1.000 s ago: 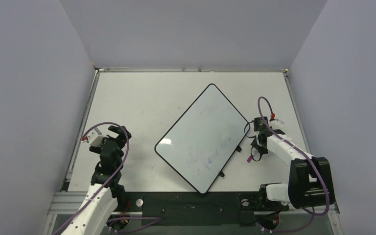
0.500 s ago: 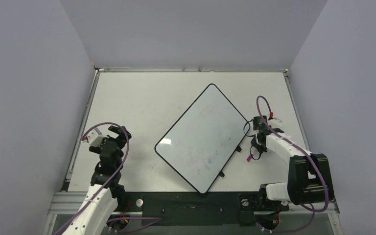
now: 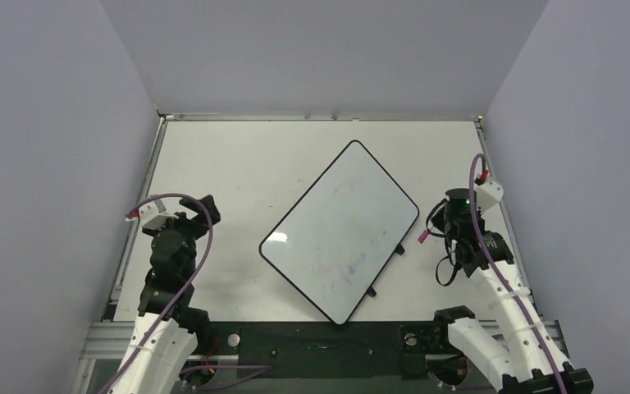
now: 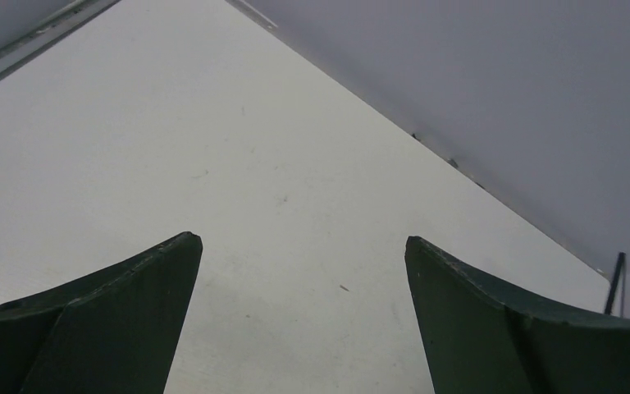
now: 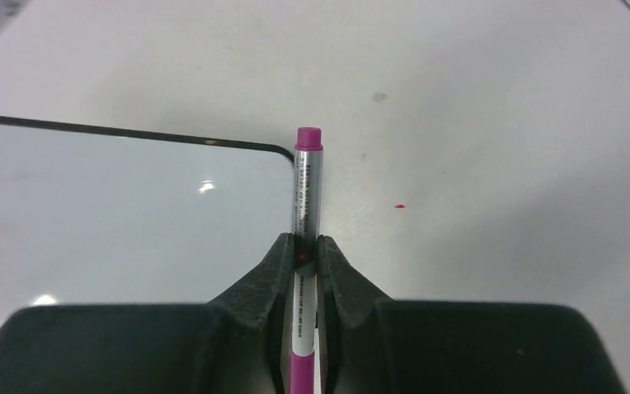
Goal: Write a sentence on the whiteboard
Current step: Pass from the right arm to the left
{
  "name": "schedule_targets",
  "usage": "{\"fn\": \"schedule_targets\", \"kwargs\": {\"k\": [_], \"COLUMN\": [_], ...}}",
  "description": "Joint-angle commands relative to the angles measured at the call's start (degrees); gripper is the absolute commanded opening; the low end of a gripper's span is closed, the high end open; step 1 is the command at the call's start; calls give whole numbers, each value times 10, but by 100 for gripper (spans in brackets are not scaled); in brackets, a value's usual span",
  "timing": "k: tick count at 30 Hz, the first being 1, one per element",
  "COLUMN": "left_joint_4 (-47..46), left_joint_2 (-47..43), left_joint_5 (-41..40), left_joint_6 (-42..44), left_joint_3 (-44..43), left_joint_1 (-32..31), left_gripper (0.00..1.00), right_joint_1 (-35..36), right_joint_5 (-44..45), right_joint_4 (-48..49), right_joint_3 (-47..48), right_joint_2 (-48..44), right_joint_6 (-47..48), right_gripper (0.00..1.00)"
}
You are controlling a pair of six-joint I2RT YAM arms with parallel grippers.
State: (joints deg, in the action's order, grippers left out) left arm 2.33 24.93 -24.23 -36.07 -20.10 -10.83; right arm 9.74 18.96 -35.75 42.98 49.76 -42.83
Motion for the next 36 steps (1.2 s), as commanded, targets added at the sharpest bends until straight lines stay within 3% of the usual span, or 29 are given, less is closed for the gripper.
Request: {"fn": "schedule_targets", "kwargs": {"k": [1, 4, 10, 14, 19, 24, 29, 36], "left_joint_4": [-8, -34, -169, -255, -315, -376, -431, -472], "left_joint_2": [-5, 13, 74, 126, 177, 230, 257, 282], "left_joint_5": [103, 181, 434, 515, 522, 533, 543, 527], "left_joint_6": [32, 35, 1, -45, -60, -68, -60, -60], "left_joint_3": [-67, -96, -101, -100, -107, -111, -107, -106], "left_joint_1": [-3, -4, -6, -30, -104, -168, -210, -245], "left_gripper": [94, 91, 84, 79, 77, 74, 64, 64], "right_joint_1": [42, 69, 122, 187, 259, 283, 299, 324], "right_joint_5": [-51, -100, -173, -177, -166, -155, -152, -139], "right_joint_4": [44, 103, 240, 354, 440, 491, 540, 564], "right_joint_3": [32, 42, 29, 2, 4, 1, -9, -20], "right_joint_2": [-63, -79, -87, -85, -59, -48, -47, -53], "right_joint_6": [6, 2, -24, -37, -20, -13, -17, -3], "right_gripper": [0, 0, 0, 0, 0, 0, 0, 0]}}
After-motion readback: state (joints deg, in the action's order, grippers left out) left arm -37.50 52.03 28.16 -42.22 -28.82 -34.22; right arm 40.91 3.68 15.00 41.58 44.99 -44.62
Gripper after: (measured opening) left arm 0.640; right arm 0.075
